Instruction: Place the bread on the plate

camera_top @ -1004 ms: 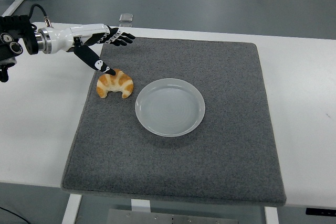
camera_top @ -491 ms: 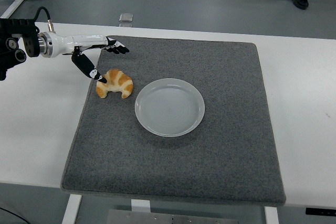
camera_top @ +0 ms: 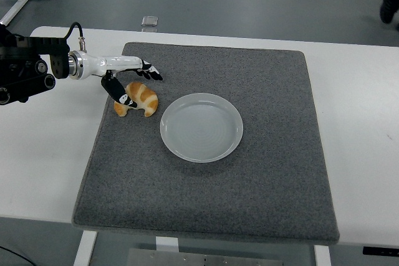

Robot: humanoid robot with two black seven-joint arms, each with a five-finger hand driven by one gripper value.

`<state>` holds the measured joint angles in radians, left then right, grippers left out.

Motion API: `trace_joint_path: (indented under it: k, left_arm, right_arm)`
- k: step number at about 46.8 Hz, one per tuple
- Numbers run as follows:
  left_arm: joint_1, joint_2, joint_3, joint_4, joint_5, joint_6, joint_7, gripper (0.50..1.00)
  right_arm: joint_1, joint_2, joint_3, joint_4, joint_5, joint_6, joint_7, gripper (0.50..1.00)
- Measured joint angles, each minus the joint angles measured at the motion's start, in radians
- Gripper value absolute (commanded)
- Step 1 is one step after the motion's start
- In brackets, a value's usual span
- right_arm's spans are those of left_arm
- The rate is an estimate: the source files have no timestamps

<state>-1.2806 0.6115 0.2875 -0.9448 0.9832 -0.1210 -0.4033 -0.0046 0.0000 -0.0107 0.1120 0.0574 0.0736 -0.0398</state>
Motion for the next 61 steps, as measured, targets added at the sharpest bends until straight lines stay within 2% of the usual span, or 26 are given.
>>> trace_joint_path:
  k: [13, 23, 27, 30, 38, 39, 42, 45, 54, 61]
  left_arm:
    - [0.001, -0.008, 0.029, -0.012, 0.014, 0.004, 0.000, 0.887]
    - [0.001, -0.008, 0.035, -0.014, 0.059, 0.003, 0.000, 0.782]
    - [0.002, -0.007, 0.035, -0.014, 0.071, 0.003, 0.000, 0.765]
    - [0.002, -0.007, 0.036, -0.014, 0.083, 0.004, -0.001, 0.726]
    - [0.004, -0.007, 0.035, -0.013, 0.115, 0.005, -0.002, 0.671]
    - [0.005, -0.007, 0.035, -0.013, 0.119, 0.005, -0.002, 0.660]
    - [0.006, -0.007, 0.035, -0.013, 0.131, 0.006, -0.002, 0.566]
    - [0.006, -0.008, 0.035, -0.012, 0.151, 0.006, -0.002, 0.500]
    - [0.005, -0.008, 0.036, -0.007, 0.179, 0.043, -0.002, 0.500]
    - [-0.005, -0.007, 0.035, -0.001, 0.179, 0.049, -0.001, 0.500]
  right_arm:
    - [0.000, 0.000, 0.000, 0.000, 0.000, 0.000, 0.000, 0.952]
    - [0.000, 0.000, 0.000, 0.000, 0.000, 0.000, 0.000, 0.952]
    - [0.000, 0.000, 0.000, 0.000, 0.000, 0.000, 0.000, 0.952]
    - [0.000, 0.000, 0.000, 0.000, 0.000, 0.000, 0.000, 0.952]
    - [0.000, 0.000, 0.000, 0.000, 0.000, 0.000, 0.000, 0.952]
    - [0.000, 0.000, 0.000, 0.000, 0.000, 0.000, 0.000, 0.952]
    - [0.000, 0.000, 0.000, 0.000, 0.000, 0.000, 0.000, 0.952]
    - [0.000, 0.000, 0.000, 0.000, 0.000, 0.000, 0.000, 0.952]
    - [0.000, 0.000, 0.000, 0.000, 0.000, 0.000, 0.000, 0.952]
    - [0.000, 0.000, 0.000, 0.000, 0.000, 0.000, 0.000, 0.952]
